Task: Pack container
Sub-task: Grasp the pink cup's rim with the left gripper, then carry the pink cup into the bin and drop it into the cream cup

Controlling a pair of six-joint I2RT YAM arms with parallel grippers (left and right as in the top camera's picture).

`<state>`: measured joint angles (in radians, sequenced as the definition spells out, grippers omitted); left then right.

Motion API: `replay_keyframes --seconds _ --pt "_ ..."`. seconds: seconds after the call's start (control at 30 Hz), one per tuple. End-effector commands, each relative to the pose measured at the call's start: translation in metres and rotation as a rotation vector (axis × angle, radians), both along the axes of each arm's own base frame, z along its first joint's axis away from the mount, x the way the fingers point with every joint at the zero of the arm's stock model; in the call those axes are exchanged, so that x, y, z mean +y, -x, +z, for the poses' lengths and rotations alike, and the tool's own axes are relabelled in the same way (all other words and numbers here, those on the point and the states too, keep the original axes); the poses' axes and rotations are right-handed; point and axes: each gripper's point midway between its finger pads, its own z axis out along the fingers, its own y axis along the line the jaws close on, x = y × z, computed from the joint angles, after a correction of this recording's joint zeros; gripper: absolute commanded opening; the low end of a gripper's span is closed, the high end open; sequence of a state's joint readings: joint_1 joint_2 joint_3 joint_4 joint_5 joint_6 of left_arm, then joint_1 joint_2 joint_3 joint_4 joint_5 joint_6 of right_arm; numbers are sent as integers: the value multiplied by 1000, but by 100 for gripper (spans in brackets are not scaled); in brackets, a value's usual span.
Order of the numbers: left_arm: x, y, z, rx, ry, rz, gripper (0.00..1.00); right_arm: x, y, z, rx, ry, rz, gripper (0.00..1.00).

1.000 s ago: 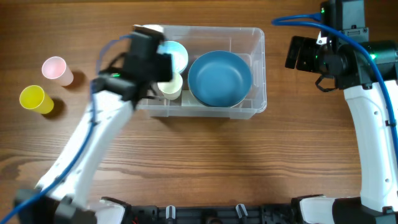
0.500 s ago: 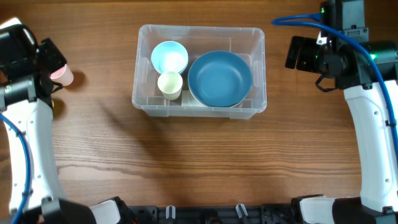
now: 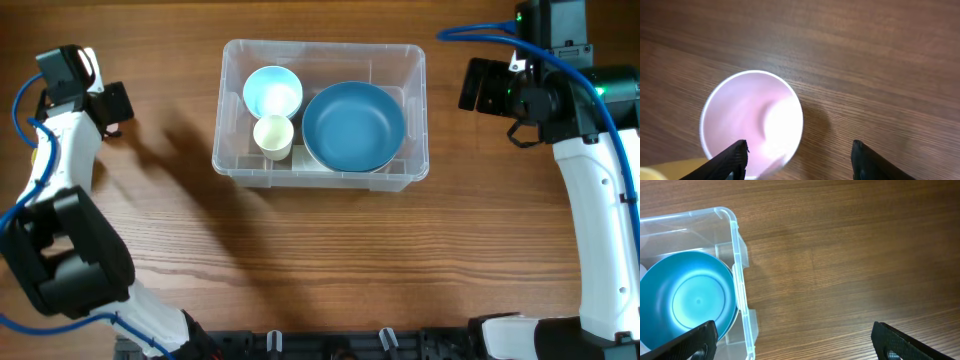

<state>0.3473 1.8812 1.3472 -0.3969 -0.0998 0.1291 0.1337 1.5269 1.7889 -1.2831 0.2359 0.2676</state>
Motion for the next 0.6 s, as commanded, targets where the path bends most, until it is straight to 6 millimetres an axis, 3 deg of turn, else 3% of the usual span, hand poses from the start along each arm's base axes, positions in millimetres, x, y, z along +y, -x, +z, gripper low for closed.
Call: replay_keyframes --seconds 0.0,0.2,0.57 --pt "5 -5 -14 18 -4 -15 66 1 1 3 -8 -6 6 100" --pt "7 -7 -30 35 2 -14 63 1 1 3 -8 -7 6 100" --pt "7 -7 -31 37 2 -14 31 1 1 3 -7 -6 7 100"
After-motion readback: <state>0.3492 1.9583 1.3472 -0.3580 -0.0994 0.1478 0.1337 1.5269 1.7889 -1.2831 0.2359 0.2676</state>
